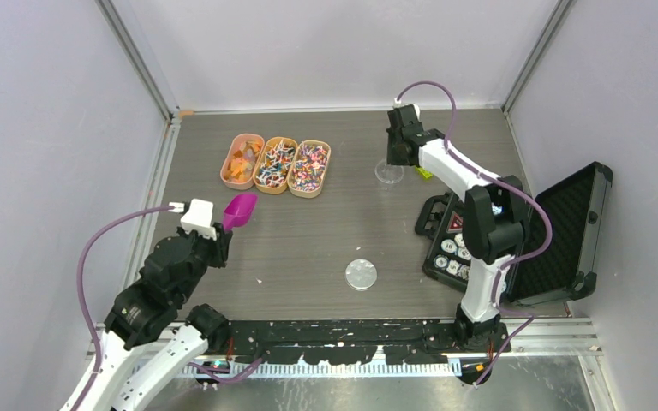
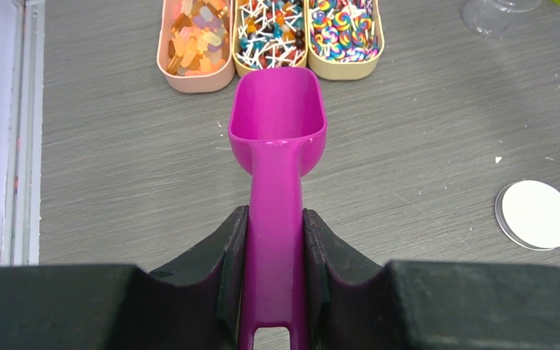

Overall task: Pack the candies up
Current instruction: Move the packing bottle to the center of the board.

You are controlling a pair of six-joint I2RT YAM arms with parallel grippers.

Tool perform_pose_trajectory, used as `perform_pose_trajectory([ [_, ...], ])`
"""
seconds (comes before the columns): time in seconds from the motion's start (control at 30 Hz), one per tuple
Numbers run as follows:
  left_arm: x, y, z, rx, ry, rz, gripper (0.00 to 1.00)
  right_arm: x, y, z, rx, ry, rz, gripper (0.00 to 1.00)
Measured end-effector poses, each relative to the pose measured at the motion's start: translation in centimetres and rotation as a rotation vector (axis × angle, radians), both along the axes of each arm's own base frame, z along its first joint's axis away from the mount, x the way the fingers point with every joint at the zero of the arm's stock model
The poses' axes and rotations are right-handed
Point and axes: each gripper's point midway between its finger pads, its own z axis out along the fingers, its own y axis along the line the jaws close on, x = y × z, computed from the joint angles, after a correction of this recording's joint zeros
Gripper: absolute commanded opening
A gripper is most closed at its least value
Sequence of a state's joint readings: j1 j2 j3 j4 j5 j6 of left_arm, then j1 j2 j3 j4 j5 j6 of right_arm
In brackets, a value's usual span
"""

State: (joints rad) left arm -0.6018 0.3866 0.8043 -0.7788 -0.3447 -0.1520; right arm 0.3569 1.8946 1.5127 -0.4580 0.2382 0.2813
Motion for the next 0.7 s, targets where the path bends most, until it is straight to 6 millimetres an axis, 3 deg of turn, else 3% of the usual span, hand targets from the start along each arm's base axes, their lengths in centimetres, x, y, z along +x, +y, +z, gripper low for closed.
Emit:
perform_pose_trajectory([
  [0.17, -0.4, 0.4, 0.3, -0.001, -0.034, -0.002, 0.0, 0.8, 0.4, -2.1, -0.005, 0.053, 0.017, 0.23],
  [0.3, -0.3, 0.5, 0.2, 0.013, -0.033, -0.006, 0.0, 0.2, 0.9, -3.5, 0.008, 0.102, 0.041, 0.23],
  [0.5, -0.2, 0.4, 0.0, 0.023, -0.027, -0.008, 0.0, -0.3, 2.2, -3.9, 0.054, 0.124, 0.079, 0.22],
  [0.7, -0.2, 0.4, 0.0, 0.031, -0.027, -0.01, 0.0, -2.3, 3.5, -5.8, 0.101, 0.193, 0.12, 0.22],
])
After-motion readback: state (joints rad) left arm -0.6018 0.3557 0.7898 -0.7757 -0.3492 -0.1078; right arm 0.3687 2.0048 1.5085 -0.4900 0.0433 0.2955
